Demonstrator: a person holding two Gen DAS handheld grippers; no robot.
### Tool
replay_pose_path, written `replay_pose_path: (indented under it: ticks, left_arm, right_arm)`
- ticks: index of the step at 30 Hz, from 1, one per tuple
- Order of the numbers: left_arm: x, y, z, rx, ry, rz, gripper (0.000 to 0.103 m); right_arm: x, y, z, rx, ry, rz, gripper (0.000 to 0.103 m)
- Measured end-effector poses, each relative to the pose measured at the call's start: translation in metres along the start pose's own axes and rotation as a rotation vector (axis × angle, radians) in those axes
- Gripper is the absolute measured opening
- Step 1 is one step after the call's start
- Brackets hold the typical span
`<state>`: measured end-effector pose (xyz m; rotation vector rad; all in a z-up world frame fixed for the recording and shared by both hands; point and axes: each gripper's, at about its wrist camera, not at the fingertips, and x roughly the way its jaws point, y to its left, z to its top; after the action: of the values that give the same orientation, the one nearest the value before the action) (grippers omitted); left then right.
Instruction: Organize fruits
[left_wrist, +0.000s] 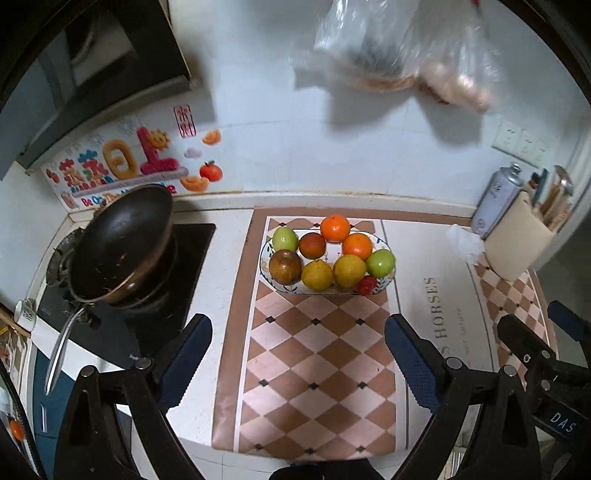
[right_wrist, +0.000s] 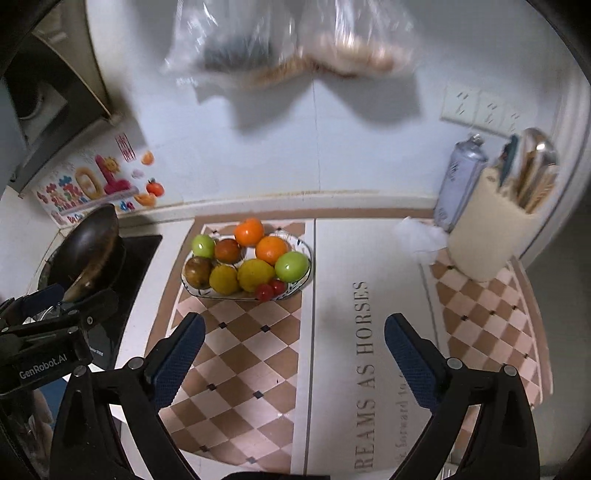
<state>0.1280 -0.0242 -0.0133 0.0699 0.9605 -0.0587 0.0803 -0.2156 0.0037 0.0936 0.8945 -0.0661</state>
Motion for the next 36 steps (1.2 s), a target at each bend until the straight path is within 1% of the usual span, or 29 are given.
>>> replay_pose_path:
  ticks: [5,8,12,16,19,27,32,36]
  left_arm:
    - [-0.045,0.003,-0.021,0.035,-0.048,-0.007,0.096]
    - [-0.064,0.004,-0.029,0.034,-0.064,-0.016,0.096]
    - [-0.083,0.007,-0.037,0.014,-0.077,-0.017,0.096]
    - [-0.094,0.007,-0.043,-0.007,-0.081,-0.013,0.096]
    - [-0.098,0.005,-0.046,-0.017,-0.082,-0.016,0.096]
    - [-0.096,-0.003,-0.048,-0.026,-0.07,-0.019,0.096]
    - [-0.079,-0.007,-0.038,-0.035,-0.056,-0.001,0.096]
    - [-0.062,-0.007,-0.025,-0.041,-0.059,0.03,0.096]
  right_arm:
    - [-0.056,0.007,-0.02,0.008,-0.046,-0.005,0.1]
    - [-0.088,0.01,-0.029,0.01,-0.071,0.006,0.1]
    - [-0.122,0.01,-0.037,0.001,-0.099,0.007,0.1]
    - [-0.139,0.005,-0.041,-0.003,-0.103,0.017,0.101]
    - [-0.146,0.003,-0.043,-0.012,-0.1,0.021,0.101]
    - [-0.141,0.0,-0.039,-0.03,-0.083,0.038,0.101]
    - [-0.124,-0.002,-0.028,-0.037,-0.069,0.035,0.101]
    - [-0.099,-0.005,-0.014,-0.038,-0.058,0.019,0.101]
